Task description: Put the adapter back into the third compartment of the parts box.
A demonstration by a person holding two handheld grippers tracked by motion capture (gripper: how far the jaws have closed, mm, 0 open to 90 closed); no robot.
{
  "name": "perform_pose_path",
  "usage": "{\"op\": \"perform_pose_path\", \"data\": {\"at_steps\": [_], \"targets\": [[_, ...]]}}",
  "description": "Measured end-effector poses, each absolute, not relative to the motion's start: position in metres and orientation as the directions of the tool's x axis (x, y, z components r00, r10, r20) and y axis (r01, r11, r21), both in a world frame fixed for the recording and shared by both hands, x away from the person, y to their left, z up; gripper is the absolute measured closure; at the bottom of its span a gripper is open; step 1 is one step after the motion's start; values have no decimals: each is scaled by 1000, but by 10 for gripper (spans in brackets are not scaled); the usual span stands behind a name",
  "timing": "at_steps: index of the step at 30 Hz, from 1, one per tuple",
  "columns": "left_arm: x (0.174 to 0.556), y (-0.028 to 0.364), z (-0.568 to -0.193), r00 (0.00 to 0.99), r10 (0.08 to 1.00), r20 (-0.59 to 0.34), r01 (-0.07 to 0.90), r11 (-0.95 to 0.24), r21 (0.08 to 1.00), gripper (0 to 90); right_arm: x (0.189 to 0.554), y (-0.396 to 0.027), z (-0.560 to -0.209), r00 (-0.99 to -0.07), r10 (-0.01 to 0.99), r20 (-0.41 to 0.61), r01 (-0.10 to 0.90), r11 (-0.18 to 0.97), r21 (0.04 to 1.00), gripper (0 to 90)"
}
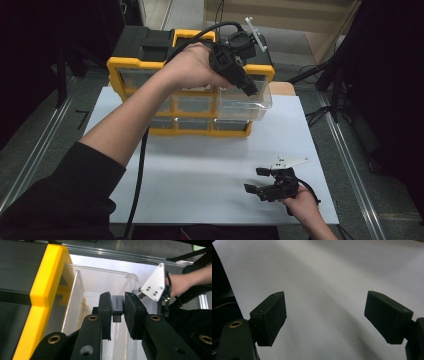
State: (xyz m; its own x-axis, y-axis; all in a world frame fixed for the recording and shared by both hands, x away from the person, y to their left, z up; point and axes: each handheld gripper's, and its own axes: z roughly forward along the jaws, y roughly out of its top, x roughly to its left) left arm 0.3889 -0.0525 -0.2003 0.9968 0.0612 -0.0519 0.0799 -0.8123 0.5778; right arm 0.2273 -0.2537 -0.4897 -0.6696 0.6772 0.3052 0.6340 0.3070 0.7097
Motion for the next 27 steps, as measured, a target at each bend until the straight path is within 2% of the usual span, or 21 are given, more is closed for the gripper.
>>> {"op": "perform_pose_path", "data": {"at_steps": [13, 14, 15, 18, 22, 27], "targets": [[393, -54, -214, 995, 86, -53, 101, -815, 571, 766, 228, -254, -490, -669, 678, 305, 634, 307, 709, 161], [393, -54, -213, 995, 89, -51, 102, -812, 575, 676, 228, -254, -490, -669, 678, 305, 634, 306, 710, 161], [394, -53, -212, 994, 89, -64, 110, -808, 578, 676, 228, -254, -490, -669, 678, 305, 634, 306, 710, 161], [394, -47, -207, 993, 100, -59, 115, -790, 602, 496, 227, -254, -490, -669, 678, 305, 634, 307, 710, 161], [396, -36, -199, 991, 127, -49, 130, -778, 615, 415, 226, -255, -489, -670, 679, 301, 631, 306, 713, 160], [399, -17, -187, 983, 174, -56, 169, -747, 643, 394, 226, -255, -489, -667, 681, 302, 632, 302, 714, 161]]}}
